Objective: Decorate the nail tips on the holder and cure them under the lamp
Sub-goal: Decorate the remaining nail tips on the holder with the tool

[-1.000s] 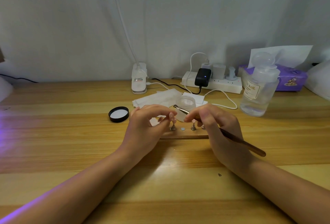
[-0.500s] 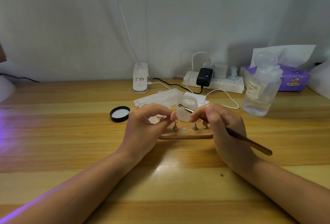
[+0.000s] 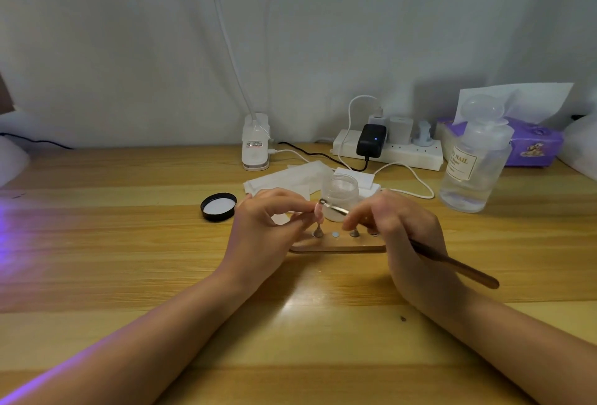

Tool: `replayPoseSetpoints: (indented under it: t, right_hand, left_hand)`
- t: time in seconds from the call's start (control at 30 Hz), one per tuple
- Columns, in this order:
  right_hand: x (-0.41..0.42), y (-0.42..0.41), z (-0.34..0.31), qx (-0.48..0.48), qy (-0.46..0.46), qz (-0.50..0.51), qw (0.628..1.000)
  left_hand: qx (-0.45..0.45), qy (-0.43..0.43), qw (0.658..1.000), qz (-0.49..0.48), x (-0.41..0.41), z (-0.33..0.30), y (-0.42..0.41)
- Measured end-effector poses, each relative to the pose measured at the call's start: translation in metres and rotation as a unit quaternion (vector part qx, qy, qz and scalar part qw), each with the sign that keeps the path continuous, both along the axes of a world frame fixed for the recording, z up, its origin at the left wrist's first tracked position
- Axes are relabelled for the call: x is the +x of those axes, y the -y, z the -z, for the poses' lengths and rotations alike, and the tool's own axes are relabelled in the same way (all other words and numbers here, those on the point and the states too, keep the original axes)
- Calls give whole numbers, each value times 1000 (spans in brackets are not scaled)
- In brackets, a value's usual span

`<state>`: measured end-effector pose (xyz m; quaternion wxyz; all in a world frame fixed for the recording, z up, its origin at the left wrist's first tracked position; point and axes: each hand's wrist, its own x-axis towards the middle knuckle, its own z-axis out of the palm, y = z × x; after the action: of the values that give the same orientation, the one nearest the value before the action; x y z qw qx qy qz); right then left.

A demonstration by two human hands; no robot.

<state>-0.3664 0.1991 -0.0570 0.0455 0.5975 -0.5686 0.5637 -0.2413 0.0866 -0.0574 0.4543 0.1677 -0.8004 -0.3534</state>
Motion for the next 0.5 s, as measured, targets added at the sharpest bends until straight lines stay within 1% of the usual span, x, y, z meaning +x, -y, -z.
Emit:
replayPoseSetpoints:
  t: [0.07, 0.1, 0.13, 0.23, 0.27, 0.3, 0.33, 0.43, 0.47, 0.5]
  right_hand:
    - [1, 1, 1, -5, -56, -4, 998]
    - [1, 1, 2, -4, -55, -2, 998]
    - [0, 2, 2, 1, -35, 1, 999]
    - [-3, 3, 2, 17, 78, 6, 997]
    - [-3, 2, 2, 17, 101, 3, 995]
    - [-3, 2, 1, 18, 104, -1, 994]
    - [-2, 2, 1, 18, 88, -2, 996]
    - [1, 0, 2, 7, -2, -10, 1000]
    - [0, 0, 3, 9, -10, -13, 1000]
    - [0, 1, 3, 16, 2, -15, 1000]
  left_hand:
    - [4, 0, 1000, -3, 0, 0, -1]
    - [6, 0, 1000, -3, 0, 0, -1]
    - [9, 0, 1000, -3, 0, -1, -1]
    - [13, 4, 1000, -1, 0, -1, -1]
    - [13, 5, 1000, 0, 0, -1, -1]
    - [12, 6, 1000, 0, 0, -1, -1]
    - [11, 7, 1000, -1, 0, -1, -1]
    - [6, 4, 1000, -4, 0, -2, -2]
    - [4, 5, 1000, -4, 0, -2, -1]
    - [3, 7, 1000, -4, 0, -1, -1]
